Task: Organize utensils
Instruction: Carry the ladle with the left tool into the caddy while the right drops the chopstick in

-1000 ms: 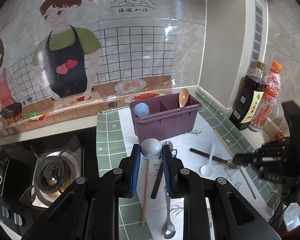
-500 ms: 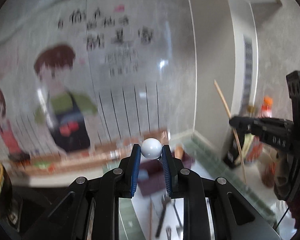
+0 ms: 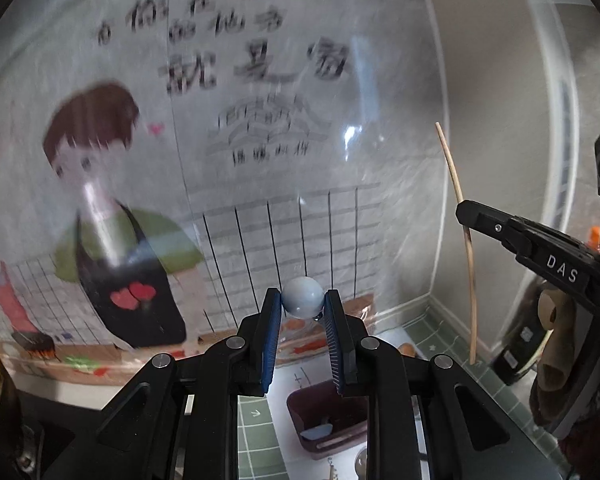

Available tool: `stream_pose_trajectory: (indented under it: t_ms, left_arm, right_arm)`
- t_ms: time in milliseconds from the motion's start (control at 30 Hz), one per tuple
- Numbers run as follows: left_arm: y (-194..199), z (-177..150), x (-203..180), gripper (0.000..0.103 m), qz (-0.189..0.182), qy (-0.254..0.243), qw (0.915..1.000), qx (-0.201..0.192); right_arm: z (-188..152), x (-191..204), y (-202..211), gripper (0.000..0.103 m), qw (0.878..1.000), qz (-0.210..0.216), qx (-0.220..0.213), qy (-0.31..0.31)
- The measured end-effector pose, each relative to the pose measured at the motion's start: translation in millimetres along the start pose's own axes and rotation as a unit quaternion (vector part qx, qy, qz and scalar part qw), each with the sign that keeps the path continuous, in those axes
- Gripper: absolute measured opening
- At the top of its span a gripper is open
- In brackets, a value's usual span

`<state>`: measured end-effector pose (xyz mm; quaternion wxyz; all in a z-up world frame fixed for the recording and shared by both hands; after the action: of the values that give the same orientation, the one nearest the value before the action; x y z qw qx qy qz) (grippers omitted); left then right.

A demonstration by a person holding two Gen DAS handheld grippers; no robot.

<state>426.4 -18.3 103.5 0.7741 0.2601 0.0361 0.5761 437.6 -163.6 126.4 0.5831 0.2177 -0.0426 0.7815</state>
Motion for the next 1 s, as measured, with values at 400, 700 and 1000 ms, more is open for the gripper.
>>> stream_pose_trajectory:
  t_ms: [400, 700, 1000]
  left_arm:
    - [-90, -74, -6, 0.023, -0.019, 0.004, 0.9962, 0.084]
    - [-124, -118, -25, 0.023, -0.079, 0.054, 0.9843, 0.148]
    - [-98, -116, -29, 0.044, -0.105, 0.1, 0.9819, 0.123]
  right_arm:
    - [-85, -42, -98, 0.005, 0.996, -0.06, 0.064, 0.016]
    - [-142, -68, -109, 0.006, 0.987, -0.086, 0.133, 0.025]
    - [-157, -76, -58, 0.053, 0.977, -0.119, 0.168, 0.045]
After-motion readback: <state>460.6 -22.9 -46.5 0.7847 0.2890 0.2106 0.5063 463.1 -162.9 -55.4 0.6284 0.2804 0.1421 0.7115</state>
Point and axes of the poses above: each gripper's, at about its wrist camera, not at the fingertips, and y roughly against the way its jaws point, x to its left, z to its top, the point moved 8 cm from there along -y, roughly the way its jaws point, and after that the axes turned 12 degrees about -y, right-handed, at the moved point
